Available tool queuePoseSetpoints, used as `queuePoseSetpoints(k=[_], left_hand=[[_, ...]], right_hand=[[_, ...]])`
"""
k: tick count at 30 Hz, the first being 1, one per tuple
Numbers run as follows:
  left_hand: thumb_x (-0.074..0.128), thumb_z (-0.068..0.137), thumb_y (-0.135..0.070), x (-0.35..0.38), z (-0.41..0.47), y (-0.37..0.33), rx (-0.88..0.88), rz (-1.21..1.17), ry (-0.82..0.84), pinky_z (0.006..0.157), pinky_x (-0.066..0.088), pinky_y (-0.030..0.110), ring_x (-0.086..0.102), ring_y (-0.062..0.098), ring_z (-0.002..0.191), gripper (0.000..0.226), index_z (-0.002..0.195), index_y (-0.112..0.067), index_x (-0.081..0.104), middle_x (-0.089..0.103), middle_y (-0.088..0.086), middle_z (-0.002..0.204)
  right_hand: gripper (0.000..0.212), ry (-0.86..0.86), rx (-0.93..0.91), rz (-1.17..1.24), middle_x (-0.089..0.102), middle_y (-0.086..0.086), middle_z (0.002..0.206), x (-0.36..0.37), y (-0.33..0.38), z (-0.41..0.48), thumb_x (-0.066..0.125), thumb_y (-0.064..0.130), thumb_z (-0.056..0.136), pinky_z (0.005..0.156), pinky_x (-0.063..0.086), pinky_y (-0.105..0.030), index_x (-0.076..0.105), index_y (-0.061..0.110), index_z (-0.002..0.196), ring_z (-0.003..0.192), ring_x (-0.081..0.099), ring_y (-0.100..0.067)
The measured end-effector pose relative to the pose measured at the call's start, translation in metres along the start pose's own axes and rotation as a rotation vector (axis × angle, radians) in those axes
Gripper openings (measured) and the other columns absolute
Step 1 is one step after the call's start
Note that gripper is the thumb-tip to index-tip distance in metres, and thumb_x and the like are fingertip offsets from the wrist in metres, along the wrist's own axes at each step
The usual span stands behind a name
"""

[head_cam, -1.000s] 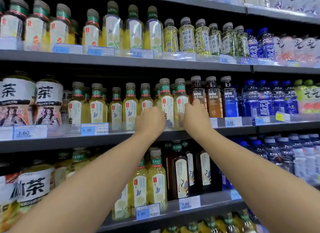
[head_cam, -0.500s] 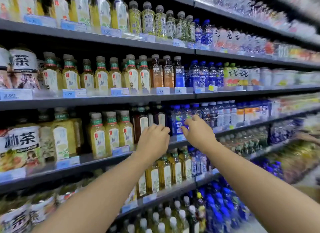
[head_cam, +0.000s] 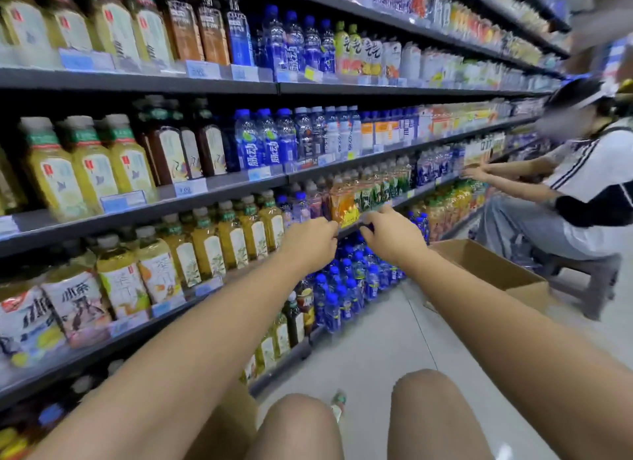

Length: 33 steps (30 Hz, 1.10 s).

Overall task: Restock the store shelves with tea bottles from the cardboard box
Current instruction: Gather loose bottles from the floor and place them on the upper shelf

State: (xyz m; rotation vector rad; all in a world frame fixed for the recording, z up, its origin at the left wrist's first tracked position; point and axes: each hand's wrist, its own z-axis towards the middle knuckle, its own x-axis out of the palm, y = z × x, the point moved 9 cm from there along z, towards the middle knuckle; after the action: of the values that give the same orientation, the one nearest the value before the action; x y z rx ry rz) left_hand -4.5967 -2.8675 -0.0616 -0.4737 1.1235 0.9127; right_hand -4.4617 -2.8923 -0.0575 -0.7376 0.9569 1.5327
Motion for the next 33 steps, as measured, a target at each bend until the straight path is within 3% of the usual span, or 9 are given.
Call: queuePoseSetpoints(k=[3, 5, 9, 12, 14, 20, 24, 28, 33], left_hand=[[0.040, 0.104, -0.029, 0.038, 0.011, -0.022, -0.014, -0.047, 0.042, 0.073, 0.053, 0.043, 0.061, 0.031, 0.093, 0.025, 0.114, -0.018, 0.059, 0.060, 0.005, 0.110], [0.040, 0.104, -0.029, 0.071, 0.021, -0.042, 0.007, -0.065, 0.098, 0.079, 0.053, 0.045, 0.060, 0.031, 0.091, 0.023, 0.110, -0.017, 0.058, 0.060, 0.005, 0.109], [0.044, 0.101, -0.027, 0.139, 0.044, -0.076, 0.003, -0.079, 0.185, 0.084, 0.052, 0.046, 0.061, 0.033, 0.101, 0.022, 0.114, -0.018, 0.060, 0.061, 0.006, 0.116], [0.046, 0.099, -0.027, 0.197, 0.059, -0.099, -0.011, -0.116, 0.256, 0.085, 0.052, 0.044, 0.060, 0.033, 0.109, 0.023, 0.115, -0.018, 0.059, 0.061, 0.006, 0.119], [0.047, 0.099, -0.029, 0.241, 0.075, -0.117, 0.013, -0.131, 0.307, 0.089, 0.051, 0.044, 0.058, 0.031, 0.117, 0.031, 0.126, -0.021, 0.056, 0.059, 0.005, 0.127], [0.049, 0.099, -0.031, 0.396, 0.161, -0.169, 0.092, -0.196, 0.372, 0.098, 0.046, 0.042, 0.050, 0.026, 0.130, 0.047, 0.146, -0.027, 0.045, 0.050, 0.002, 0.142], [0.054, 0.096, -0.032, 0.533, 0.241, -0.196, 0.118, -0.228, 0.382, 0.095, 0.048, 0.042, 0.051, 0.026, 0.127, 0.048, 0.143, -0.026, 0.047, 0.053, -0.001, 0.139], [0.070, 0.086, -0.025, 0.664, 0.297, -0.218, 0.138, -0.288, 0.335, 0.089, 0.053, 0.047, 0.059, 0.034, 0.120, 0.051, 0.135, -0.014, 0.060, 0.063, 0.010, 0.129], [0.061, 0.094, -0.033, 0.773, 0.308, -0.238, 0.152, -0.292, 0.354, 0.101, 0.045, 0.045, 0.046, 0.029, 0.136, 0.057, 0.148, -0.019, 0.047, 0.051, 0.006, 0.148]], right_hand=[[0.030, 0.047, 0.055, -0.004, 0.050, -0.009, 0.117, 0.026, -0.043, -0.015, 0.043, 0.034, 0.102, 0.070, 0.048, -0.040, 0.059, 0.015, 0.118, 0.090, 0.058, -0.032], [0.029, 0.067, 0.095, -0.005, 0.051, -0.009, 0.113, 0.041, -0.076, -0.020, 0.043, 0.034, 0.101, 0.074, 0.051, -0.043, 0.059, 0.015, 0.116, 0.091, 0.058, -0.033], [0.026, 0.106, 0.145, 0.021, 0.051, -0.009, 0.107, 0.083, -0.147, -0.023, 0.044, 0.033, 0.099, 0.075, 0.053, -0.045, 0.059, 0.015, 0.109, 0.094, 0.059, -0.036], [0.027, 0.174, 0.205, 0.043, 0.053, -0.009, 0.114, 0.128, -0.201, -0.030, 0.043, 0.033, 0.098, 0.080, 0.051, -0.044, 0.060, 0.018, 0.115, 0.102, 0.058, -0.035], [0.030, 0.227, 0.246, 0.062, 0.053, -0.008, 0.118, 0.164, -0.238, -0.031, 0.044, 0.033, 0.098, 0.085, 0.050, -0.042, 0.060, 0.020, 0.121, 0.108, 0.057, -0.034], [0.040, 0.385, 0.415, 0.028, 0.049, -0.007, 0.138, 0.296, -0.375, -0.019, 0.047, 0.035, 0.098, 0.097, 0.048, -0.041, 0.053, 0.021, 0.134, 0.124, 0.049, -0.033], [0.041, 0.445, 0.497, 0.012, 0.049, -0.003, 0.139, 0.410, -0.481, -0.001, 0.049, 0.036, 0.097, 0.096, 0.048, -0.043, 0.048, 0.020, 0.136, 0.120, 0.052, -0.029], [0.055, 0.489, 0.554, -0.014, 0.039, -0.004, 0.150, 0.526, -0.581, 0.008, 0.051, 0.036, 0.096, 0.104, 0.045, -0.043, 0.036, 0.019, 0.145, 0.131, 0.046, -0.028], [0.064, 0.586, 0.631, -0.032, 0.035, -0.005, 0.154, 0.629, -0.656, 0.013, 0.054, 0.040, 0.094, 0.108, 0.043, -0.044, 0.029, 0.019, 0.150, 0.136, 0.042, -0.028]])
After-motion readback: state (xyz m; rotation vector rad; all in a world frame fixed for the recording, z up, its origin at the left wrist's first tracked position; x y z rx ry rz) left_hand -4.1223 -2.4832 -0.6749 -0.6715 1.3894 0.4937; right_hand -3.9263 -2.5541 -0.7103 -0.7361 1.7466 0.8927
